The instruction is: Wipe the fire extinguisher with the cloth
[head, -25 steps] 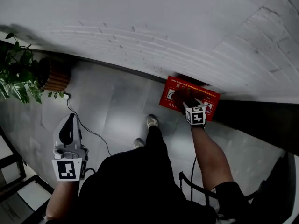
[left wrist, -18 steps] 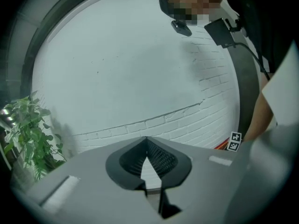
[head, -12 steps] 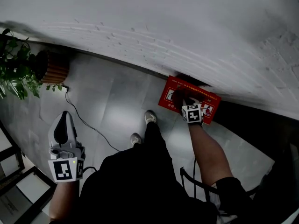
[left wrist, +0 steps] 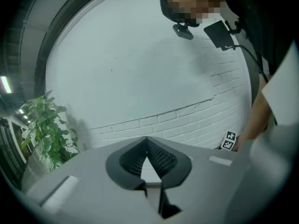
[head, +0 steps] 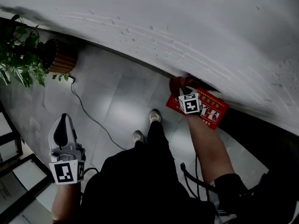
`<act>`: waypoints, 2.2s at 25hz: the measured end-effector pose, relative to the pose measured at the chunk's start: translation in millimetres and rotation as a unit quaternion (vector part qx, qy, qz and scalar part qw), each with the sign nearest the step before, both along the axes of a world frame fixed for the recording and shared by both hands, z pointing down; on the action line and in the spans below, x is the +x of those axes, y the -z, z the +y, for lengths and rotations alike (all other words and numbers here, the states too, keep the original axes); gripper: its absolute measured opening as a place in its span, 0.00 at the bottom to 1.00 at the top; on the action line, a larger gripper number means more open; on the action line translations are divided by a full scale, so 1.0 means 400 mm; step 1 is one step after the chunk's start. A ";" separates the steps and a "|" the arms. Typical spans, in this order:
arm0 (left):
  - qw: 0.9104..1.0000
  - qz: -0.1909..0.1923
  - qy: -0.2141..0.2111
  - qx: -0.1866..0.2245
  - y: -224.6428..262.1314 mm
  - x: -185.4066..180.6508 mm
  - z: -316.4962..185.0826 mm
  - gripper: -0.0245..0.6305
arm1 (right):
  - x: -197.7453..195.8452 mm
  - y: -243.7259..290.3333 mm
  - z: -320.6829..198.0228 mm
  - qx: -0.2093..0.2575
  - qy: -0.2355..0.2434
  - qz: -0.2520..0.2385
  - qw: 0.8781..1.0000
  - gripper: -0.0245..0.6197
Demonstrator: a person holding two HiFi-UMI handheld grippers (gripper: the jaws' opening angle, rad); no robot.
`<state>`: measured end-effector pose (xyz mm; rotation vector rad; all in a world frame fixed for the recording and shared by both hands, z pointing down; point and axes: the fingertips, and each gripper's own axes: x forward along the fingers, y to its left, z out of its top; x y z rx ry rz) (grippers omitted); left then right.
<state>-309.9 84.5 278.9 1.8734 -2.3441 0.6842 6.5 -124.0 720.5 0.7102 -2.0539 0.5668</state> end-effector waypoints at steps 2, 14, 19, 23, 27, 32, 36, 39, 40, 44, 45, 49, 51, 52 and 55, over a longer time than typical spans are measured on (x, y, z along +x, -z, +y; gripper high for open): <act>1.000 -0.012 0.004 -0.004 0.006 -0.003 0.013 0.04 | 0.009 -0.024 -0.007 -0.015 -0.003 0.018 1.000 0.10; 0.998 -0.038 -0.048 -0.002 0.027 0.057 -0.022 0.04 | 0.201 -0.028 -0.012 -0.037 -0.080 0.024 0.996 0.09; 0.997 -0.026 -0.069 0.022 0.027 0.101 -0.082 0.04 | 0.361 -0.022 -0.005 -0.034 -0.131 0.032 0.990 0.09; 0.995 -0.027 -0.092 0.030 0.039 0.130 -0.132 0.04 | 0.479 -0.012 0.006 -0.028 -0.168 0.042 0.984 0.09; 0.992 -0.011 -0.123 0.028 0.028 0.169 -0.182 0.04 | 0.610 -0.005 0.036 -0.025 -0.203 0.063 0.977 0.09; 0.989 -0.012 -0.145 0.037 0.019 0.204 -0.220 0.04 | 0.723 -0.011 0.057 -0.026 -0.235 0.077 0.969 0.09; 0.987 -0.008 -0.156 0.030 0.002 0.215 -0.231 0.04 | 0.759 -0.003 0.056 -0.024 -0.243 0.090 0.966 0.09; 0.988 -0.005 -0.152 0.024 -0.006 0.200 -0.222 0.04 | 0.770 -0.001 0.056 -0.022 -0.242 0.096 0.965 0.09; 0.989 -0.005 -0.149 0.023 -0.006 0.191 -0.217 0.04 | 0.771 0.001 0.056 -0.022 -0.248 0.097 0.964 0.09; 0.990 -0.012 -0.136 0.028 0.007 0.158 -0.196 0.04 | 0.757 -0.003 0.056 -0.022 -0.273 0.095 0.957 0.09; 0.991 -0.013 -0.133 0.033 0.015 0.153 -0.192 0.04 | 0.751 0.000 0.053 -0.020 -0.275 0.096 0.957 0.09; 0.991 -0.012 -0.121 0.053 0.036 0.137 -0.172 0.04 | 0.727 0.026 0.047 -0.009 -0.275 0.094 0.957 0.09; 0.992 -0.008 -0.111 0.058 0.040 0.121 -0.158 0.04 | 0.702 0.037 0.055 -0.010 -0.272 0.092 0.958 0.09; 0.992 -0.005 -0.106 0.062 0.044 0.114 -0.151 0.04 | 0.686 0.043 0.059 -0.010 -0.267 0.090 0.959 0.09; 0.992 -0.004 -0.094 0.081 0.067 0.094 -0.127 0.04 | 0.619 0.065 0.053 -0.006 -0.256 0.075 0.964 0.09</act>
